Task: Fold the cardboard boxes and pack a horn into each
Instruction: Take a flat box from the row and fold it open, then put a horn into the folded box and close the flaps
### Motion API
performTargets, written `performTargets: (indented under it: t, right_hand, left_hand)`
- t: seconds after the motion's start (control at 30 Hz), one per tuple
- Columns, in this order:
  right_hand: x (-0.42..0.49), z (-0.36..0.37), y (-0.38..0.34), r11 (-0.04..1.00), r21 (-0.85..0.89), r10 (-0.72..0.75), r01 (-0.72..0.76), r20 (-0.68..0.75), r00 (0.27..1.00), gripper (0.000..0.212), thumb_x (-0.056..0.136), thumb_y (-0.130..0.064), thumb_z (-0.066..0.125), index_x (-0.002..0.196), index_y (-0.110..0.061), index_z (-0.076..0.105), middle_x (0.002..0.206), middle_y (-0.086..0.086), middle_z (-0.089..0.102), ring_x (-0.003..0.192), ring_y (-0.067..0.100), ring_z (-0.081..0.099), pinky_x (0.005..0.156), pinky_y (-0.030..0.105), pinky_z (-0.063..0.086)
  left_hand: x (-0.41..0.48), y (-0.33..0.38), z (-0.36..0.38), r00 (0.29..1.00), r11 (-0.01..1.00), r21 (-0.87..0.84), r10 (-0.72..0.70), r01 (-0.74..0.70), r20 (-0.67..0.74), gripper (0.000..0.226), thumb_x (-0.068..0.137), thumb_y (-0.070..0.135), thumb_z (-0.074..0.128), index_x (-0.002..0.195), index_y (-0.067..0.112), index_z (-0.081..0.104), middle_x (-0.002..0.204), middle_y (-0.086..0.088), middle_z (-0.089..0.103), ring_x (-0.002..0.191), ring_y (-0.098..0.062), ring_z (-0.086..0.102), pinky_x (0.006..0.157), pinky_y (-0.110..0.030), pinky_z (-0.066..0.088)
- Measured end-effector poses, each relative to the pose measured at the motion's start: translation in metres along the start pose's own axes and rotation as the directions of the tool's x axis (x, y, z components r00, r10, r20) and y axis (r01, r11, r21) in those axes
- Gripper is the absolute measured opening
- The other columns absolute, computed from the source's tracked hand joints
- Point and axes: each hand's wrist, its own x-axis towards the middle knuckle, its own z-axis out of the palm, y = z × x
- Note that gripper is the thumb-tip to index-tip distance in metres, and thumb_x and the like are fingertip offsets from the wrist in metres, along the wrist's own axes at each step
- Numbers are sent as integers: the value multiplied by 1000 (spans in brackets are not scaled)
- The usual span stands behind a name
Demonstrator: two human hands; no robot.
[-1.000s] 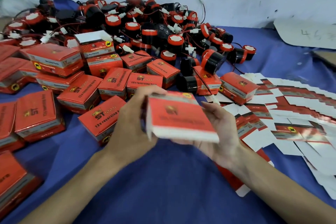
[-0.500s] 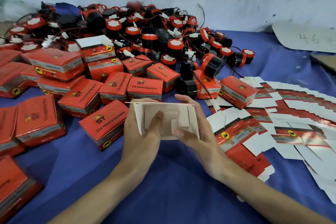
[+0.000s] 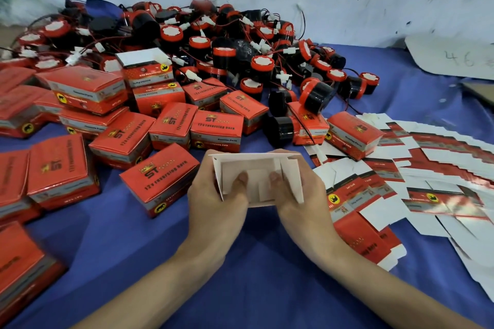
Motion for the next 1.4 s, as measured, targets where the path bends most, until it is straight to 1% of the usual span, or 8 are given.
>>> performTargets:
  t: [0.23, 0.43, 0.6, 0.67, 0.73, 0.9, 1.17, 1.4]
  right_hand:
    - [-6, -2, -1, 912, -244, -303, 329, 138, 943, 55, 83, -30, 58, 129, -1, 50, 128, 6, 48, 117, 9, 49, 88, 17, 47]
    - [5, -10, -12, 996, -86, -6, 25, 211, 977, 39, 71, -60, 61, 106, -44, 52, 95, -23, 65, 84, -1, 65, 62, 11, 49]
    - [49, -40, 5, 959, -245, 237, -139, 433, 870, 23, 96, -33, 45, 92, -21, 64, 81, -17, 70, 79, -5, 64, 89, 32, 49]
    - [68, -54, 4, 937, -330, -36, 115, 238, 971, 39, 99, -40, 38, 102, -15, 68, 96, -11, 69, 92, 4, 63, 88, 24, 45]
    - [87, -61, 9, 651, -650, -273, 391, 280, 921, 41, 93, -38, 55, 119, -7, 62, 117, 7, 61, 110, 25, 54, 94, 28, 38]
    - [115, -47, 34, 165, -895, 117, 415, 435, 893, 76, 86, -44, 61, 148, -18, 23, 145, 3, 36, 129, 27, 27, 99, 43, 31]
    - [91, -52, 10, 815, -447, -350, 369, 127, 928, 58, 69, -41, 79, 117, -20, 53, 111, 1, 45, 100, -5, 42, 86, 2, 31]
    - [86, -61, -29, 978, -136, -155, 160, 44, 987, 59, 61, -34, 82, 112, -34, 53, 116, -6, 57, 103, 6, 60, 80, 19, 52]
  left_hand:
    - [7, 0, -7, 998, 999, -7, 45, -46, -47, 33, 80, 0, 72, 93, 28, 61, 90, 9, 68, 87, -5, 65, 73, -22, 55]
    - [11, 9, -13, 980, 988, -112, 123, -106, 159, 36, 81, 42, 63, 112, 32, 48, 111, 10, 61, 104, -7, 61, 81, -25, 52]
    - [16, 3, -15, 977, 982, 24, 185, -188, 103, 58, 83, 38, 63, 126, 49, 26, 111, 22, 53, 104, 0, 57, 81, -12, 45]
    - [21, -2, -16, 977, 975, 83, 202, -207, 64, 59, 85, 28, 58, 124, 52, 20, 113, 24, 45, 101, -5, 56, 82, -16, 45]
    - [23, -5, -17, 956, 946, 142, 286, -292, 56, 55, 87, 18, 57, 121, 48, 25, 120, 24, 40, 107, -10, 52, 89, -22, 45]
    - [23, -7, -17, 912, 860, 302, 381, -411, 155, 25, 86, 14, 57, 106, 27, 52, 111, 2, 48, 107, 10, 43, 91, -3, 29]
    - [26, -8, -15, 942, 883, 327, 320, -336, 104, 19, 87, 19, 56, 106, 19, 55, 108, 5, 51, 103, 7, 46, 86, -2, 31]
    - [27, -10, -16, 944, 870, 365, 315, -330, 102, 21, 89, 22, 53, 109, 19, 55, 108, 12, 45, 103, 17, 40, 85, 2, 26]
